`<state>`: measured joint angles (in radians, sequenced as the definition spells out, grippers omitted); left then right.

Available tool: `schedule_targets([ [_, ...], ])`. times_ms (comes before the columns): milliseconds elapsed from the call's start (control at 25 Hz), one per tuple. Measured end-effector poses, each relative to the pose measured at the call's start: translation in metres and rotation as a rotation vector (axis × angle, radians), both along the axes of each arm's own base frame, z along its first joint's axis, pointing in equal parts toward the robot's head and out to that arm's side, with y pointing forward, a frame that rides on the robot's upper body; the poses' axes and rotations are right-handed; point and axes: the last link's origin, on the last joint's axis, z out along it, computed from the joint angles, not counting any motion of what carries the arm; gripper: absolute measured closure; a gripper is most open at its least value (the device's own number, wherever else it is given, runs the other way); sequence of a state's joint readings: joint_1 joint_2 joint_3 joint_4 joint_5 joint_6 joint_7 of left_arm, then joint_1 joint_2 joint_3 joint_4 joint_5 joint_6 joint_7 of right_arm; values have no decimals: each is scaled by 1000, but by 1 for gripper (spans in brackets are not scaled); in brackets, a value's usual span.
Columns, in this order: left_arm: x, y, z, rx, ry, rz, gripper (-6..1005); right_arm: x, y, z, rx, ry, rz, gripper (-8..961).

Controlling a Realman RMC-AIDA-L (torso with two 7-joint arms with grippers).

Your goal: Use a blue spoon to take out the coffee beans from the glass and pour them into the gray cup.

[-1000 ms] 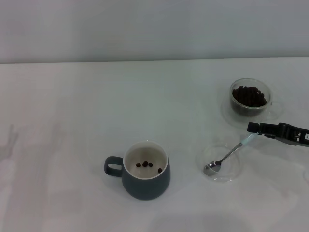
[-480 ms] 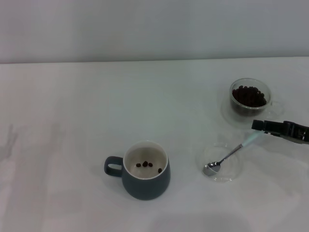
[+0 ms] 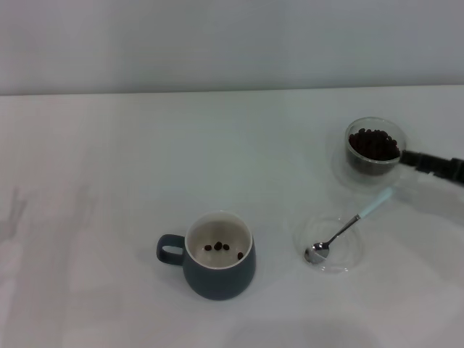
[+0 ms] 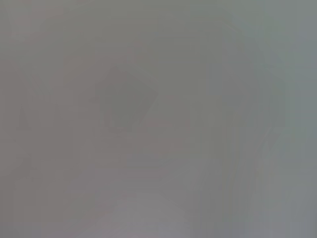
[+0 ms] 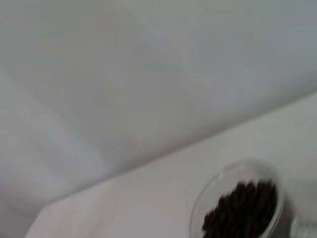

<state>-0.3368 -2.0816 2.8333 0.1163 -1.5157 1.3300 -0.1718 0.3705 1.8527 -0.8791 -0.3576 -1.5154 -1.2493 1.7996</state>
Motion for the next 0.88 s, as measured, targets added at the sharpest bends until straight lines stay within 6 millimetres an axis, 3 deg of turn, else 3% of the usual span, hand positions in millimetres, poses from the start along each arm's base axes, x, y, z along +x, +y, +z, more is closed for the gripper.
schedule_targets([
  [40, 0, 0, 0, 0, 0, 0, 113, 1, 0, 4, 26, -6, 5, 227],
  [440, 0, 0, 0, 2, -3, 1, 113, 6, -2, 30, 457, -216, 137, 191],
  [680, 2, 1, 0, 6, -5, -5, 113, 2, -1, 27, 674, -431, 245, 169],
  [880, 2, 2, 1, 12, -14, -7, 113, -4, -2, 15, 892, -674, 287, 92],
])
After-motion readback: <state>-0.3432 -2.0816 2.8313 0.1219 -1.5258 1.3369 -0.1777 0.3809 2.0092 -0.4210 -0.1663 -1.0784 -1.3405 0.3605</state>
